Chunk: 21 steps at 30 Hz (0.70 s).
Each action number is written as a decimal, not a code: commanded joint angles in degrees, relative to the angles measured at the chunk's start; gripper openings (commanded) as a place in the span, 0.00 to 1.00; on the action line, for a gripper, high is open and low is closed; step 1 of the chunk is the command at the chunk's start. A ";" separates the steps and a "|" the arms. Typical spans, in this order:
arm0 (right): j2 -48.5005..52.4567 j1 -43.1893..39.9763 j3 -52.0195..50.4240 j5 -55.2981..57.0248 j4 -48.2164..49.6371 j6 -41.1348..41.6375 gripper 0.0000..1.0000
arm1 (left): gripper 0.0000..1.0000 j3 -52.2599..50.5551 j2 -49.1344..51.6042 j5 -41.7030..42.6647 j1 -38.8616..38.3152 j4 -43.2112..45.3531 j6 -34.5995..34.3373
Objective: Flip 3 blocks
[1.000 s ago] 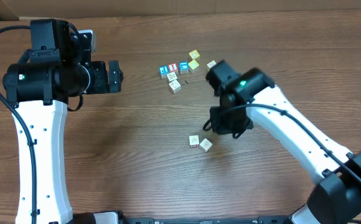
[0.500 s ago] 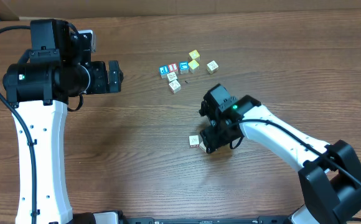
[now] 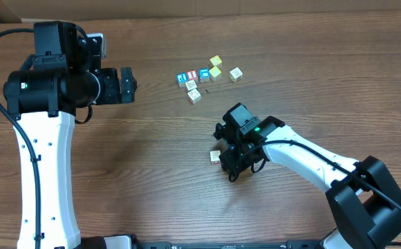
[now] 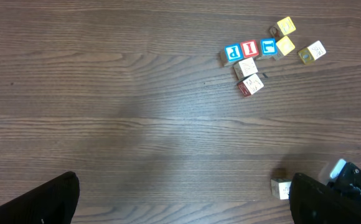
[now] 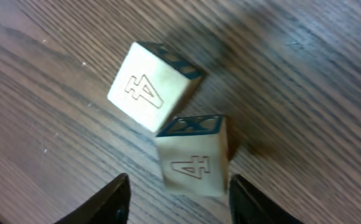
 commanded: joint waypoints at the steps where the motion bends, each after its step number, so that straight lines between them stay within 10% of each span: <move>1: -0.15 0.42 -1.25 -0.81 0.76 -0.70 0.51 | 1.00 1.38 -0.02 -0.13 -0.02 0.22 -0.59; 21: -0.15 0.35 -3.23 5.60 4.46 1.05 0.43 | 1.00 1.38 -0.02 -0.13 -0.02 0.22 -0.57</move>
